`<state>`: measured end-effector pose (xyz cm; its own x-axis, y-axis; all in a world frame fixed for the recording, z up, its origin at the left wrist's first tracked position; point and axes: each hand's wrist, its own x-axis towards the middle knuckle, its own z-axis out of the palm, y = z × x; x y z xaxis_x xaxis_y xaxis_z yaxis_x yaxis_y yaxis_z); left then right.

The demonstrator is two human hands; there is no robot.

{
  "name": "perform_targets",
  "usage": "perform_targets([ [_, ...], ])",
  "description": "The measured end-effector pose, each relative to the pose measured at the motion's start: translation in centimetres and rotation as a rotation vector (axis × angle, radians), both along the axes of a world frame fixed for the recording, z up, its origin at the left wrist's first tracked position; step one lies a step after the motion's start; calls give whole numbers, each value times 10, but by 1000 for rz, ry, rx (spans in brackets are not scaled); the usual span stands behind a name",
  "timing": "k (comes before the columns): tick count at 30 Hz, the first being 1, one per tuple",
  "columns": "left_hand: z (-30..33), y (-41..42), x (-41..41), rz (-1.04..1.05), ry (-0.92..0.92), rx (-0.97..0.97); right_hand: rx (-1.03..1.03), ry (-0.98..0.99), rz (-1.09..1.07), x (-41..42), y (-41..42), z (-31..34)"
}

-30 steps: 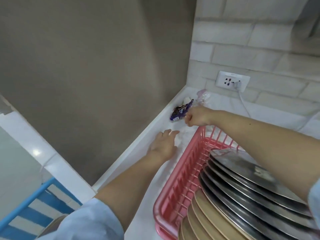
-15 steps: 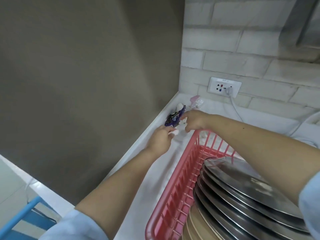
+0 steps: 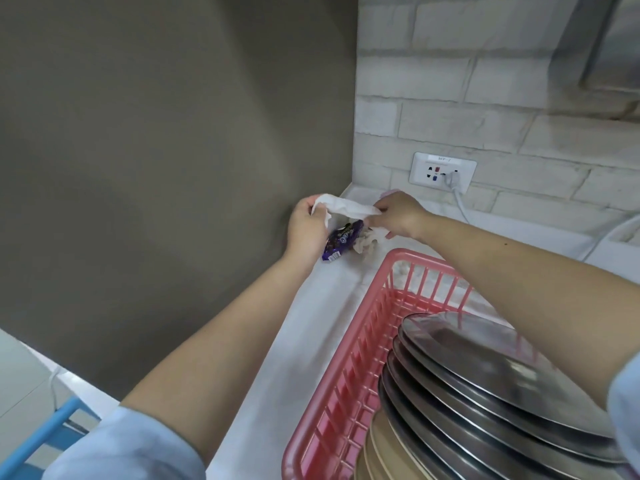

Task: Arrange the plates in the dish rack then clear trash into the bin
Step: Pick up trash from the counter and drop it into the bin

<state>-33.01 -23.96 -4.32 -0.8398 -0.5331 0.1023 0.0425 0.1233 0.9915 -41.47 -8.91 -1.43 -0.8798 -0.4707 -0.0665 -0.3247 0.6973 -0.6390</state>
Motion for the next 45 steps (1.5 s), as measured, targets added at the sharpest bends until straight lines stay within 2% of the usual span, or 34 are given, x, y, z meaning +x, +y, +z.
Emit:
perform_targets([
  [3, -1, 7, 3, 39, -86, 233, -261, -262, -90, 2, 2, 7],
  [5, 0, 14, 7, 34, -157, 319, -447, -452, -139, 5, 3, 13],
  [8, 3, 26, 10, -98, -234, 413, -540, -553, -143, 5, 5, 15],
  [12, -1, 37, 1, -353, -293, 428, -304, -365, -43, 7, 10, 11],
  [17, -9, 44, -13, -345, -302, 509, -127, -215, -16, 8, 16, 4],
  [20, -15, 47, -18, -267, -303, 553, -53, -299, 20, 3, 23, 3],
  [23, -18, 50, -20, -197, -315, 514, -50, -359, -43, -9, 32, -2],
  [29, -26, 56, -23, -230, -383, 125, 287, -449, -160, -26, 45, -18],
  [32, -22, 61, -23, -218, -373, 18, 458, -502, -161, -30, 51, -23],
  [38, -24, 64, -23, -236, -372, -9, 748, -635, -153, -37, 64, -37],
  [45, -24, 60, -24, -242, -370, -24, 820, -530, -137, -40, 71, -42],
])
